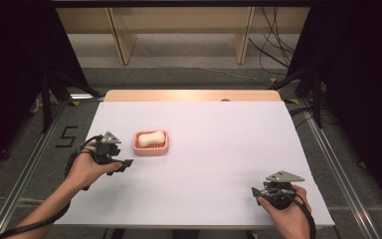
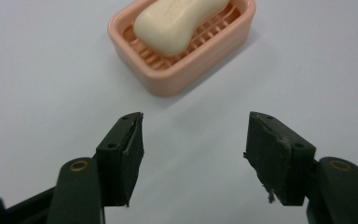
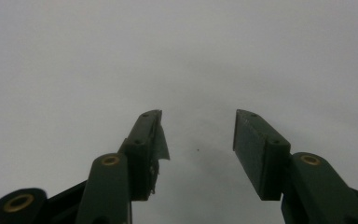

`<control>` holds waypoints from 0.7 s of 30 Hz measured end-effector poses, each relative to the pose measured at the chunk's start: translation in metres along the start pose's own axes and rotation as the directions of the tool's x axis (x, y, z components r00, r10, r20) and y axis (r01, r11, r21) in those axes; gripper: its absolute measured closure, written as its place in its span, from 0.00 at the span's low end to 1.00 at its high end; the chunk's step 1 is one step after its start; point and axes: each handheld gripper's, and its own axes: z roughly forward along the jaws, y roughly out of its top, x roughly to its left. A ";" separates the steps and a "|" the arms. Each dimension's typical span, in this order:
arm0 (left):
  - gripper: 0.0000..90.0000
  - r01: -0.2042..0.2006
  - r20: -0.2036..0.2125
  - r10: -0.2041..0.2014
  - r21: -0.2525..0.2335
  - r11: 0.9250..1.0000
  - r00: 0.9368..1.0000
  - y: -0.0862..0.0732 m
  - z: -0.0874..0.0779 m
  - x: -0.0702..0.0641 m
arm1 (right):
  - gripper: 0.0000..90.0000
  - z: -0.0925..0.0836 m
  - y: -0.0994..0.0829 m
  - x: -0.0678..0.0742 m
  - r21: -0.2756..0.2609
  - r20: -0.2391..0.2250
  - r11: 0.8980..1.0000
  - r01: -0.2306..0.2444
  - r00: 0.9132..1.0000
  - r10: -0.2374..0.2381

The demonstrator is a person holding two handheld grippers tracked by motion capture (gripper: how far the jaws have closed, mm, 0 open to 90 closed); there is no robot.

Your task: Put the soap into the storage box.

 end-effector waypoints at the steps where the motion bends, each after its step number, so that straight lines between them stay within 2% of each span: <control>1: 0.40 -0.001 -0.005 0.001 0.001 1.000 1.000 -0.005 -0.002 0.000 | 0.58 -0.001 0.000 0.001 0.006 0.004 1.000 -0.012 1.000 0.012; 4: 0.40 0.040 -0.015 -0.040 0.005 0.999 0.999 -0.022 -0.004 -0.002 | 0.58 0.000 0.001 0.001 0.001 0.005 1.000 0.002 1.000 -0.002; 8: 0.39 0.067 -0.007 -0.067 0.025 0.997 0.998 -0.046 -0.007 -0.004 | 0.58 0.002 0.001 -0.001 -0.012 -0.002 1.000 0.026 1.000 -0.026; 9: 0.39 0.104 -0.013 -0.103 0.018 0.994 0.995 -0.052 -0.006 -0.007 | 0.58 0.002 0.001 -0.001 -0.010 -0.001 1.000 0.025 1.000 -0.025; 10: 0.39 0.091 -0.009 -0.091 0.039 0.995 0.996 -0.058 -0.007 -0.007 | 0.58 0.002 0.001 -0.001 -0.012 -0.003 1.000 0.024 1.000 -0.024; 11: 0.39 0.112 -0.011 -0.112 0.037 0.993 0.994 -0.064 -0.006 -0.009 | 0.58 0.002 0.001 0.000 -0.008 -0.002 1.000 0.025 1.000 -0.025; 13: 0.40 0.129 -0.020 -0.129 0.045 0.991 0.992 -0.076 -0.005 -0.010 | 0.58 0.003 0.002 0.001 -0.017 -0.004 1.000 0.014 1.000 -0.014; 14: 0.40 0.149 -0.027 -0.148 0.039 0.988 0.989 -0.082 -0.004 -0.011 | 0.58 0.004 0.002 -0.001 -0.023 0.001 0.999 0.049 0.999 -0.049; 16: 0.40 0.190 -0.039 -0.189 0.013 0.982 0.981 -0.091 -0.003 -0.013 | 0.58 0.003 0.002 0.000 -0.014 -0.002 0.999 0.041 0.999 -0.041; 17: 0.40 0.199 -0.039 -0.198 0.018 0.980 0.979 -0.093 -0.007 -0.013 | 0.58 0.002 0.003 0.003 -0.003 -0.001 1.000 0.008 1.000 -0.008; 18: 0.40 0.199 -0.036 -0.198 0.013 0.980 0.979 -0.094 -0.010 -0.012 | 0.58 0.002 0.003 0.003 0.009 -0.005 1.000 0.003 1.000 -0.003; 19: 0.40 0.214 -0.038 -0.214 -0.007 0.977 0.976 -0.096 -0.012 -0.013 | 0.58 0.003 0.003 0.001 -0.001 -0.005 0.999 0.035 0.999 -0.035; 21: 0.41 0.215 -0.039 -0.215 -0.006 0.977 0.976 -0.099 -0.016 -0.014 | 0.58 0.002 0.004 0.004 0.001 -0.008 1.000 0.005 1.000 -0.005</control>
